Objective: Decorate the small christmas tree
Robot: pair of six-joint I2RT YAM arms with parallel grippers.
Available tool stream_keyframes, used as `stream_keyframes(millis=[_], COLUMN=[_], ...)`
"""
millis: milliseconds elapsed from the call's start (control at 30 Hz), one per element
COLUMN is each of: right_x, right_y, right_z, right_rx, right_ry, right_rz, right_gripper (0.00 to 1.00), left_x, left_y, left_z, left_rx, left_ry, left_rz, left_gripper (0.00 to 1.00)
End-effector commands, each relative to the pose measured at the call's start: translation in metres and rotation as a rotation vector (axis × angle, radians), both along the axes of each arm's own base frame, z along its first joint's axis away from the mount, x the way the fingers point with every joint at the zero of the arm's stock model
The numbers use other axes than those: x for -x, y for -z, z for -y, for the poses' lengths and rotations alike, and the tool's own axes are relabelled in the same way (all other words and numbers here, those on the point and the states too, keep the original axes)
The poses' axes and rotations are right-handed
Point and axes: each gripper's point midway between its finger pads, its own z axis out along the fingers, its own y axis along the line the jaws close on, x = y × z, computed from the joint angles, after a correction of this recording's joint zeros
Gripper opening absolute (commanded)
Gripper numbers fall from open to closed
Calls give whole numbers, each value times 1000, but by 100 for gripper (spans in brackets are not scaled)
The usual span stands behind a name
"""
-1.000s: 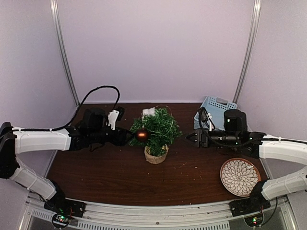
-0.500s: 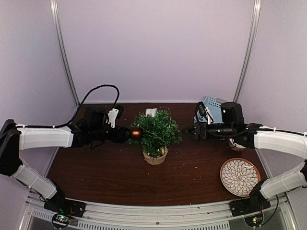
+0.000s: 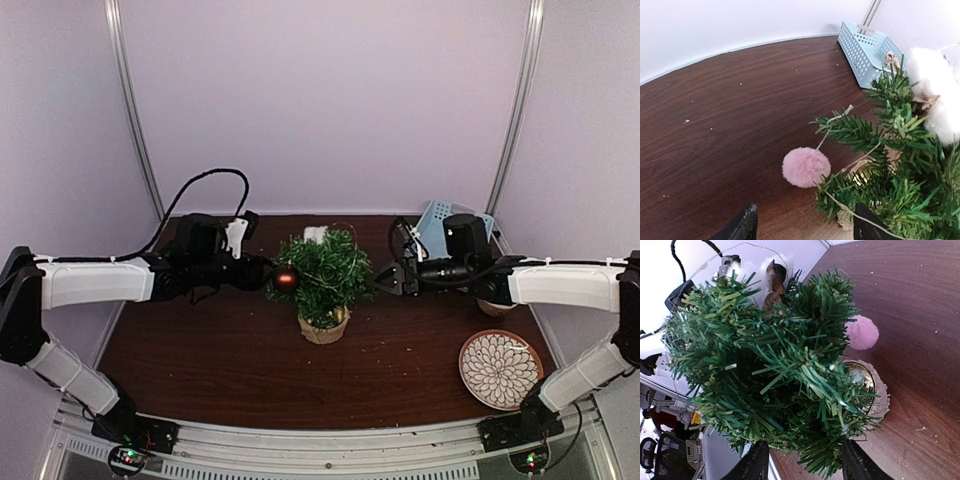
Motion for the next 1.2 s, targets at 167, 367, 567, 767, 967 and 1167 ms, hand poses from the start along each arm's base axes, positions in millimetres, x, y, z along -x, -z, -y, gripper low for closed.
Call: stream_keyframes(millis=[167,367,567,767,967,1167], right_x=[25,37,50,57,59,53], right_y=[-6,-11,-12,-18,-32,-41], right_z=[-19,-23,-30,-38,-39,-22], right_rx=[-63,-71,-79,-112,-123,-80], right_ry=[-98,-122,-148,-165,-174,-130], right_rz=[-31,-39,-50,-58,-19,32], right_gripper=[44,34,34,34,36,45], left_x=[-16,-18,-19,-18,-16,-13], left_y=[-13,-14,-17,-30,-38,-38], left_z=[5,6,-2,-13,-22,-31], left_rx=[31,37,32,41,51,47], left_ry=[3,0,-24,-54,-77,-104], left_rz=[48,47,47,63,61,41], left_gripper=[65,66,69,77,86,91])
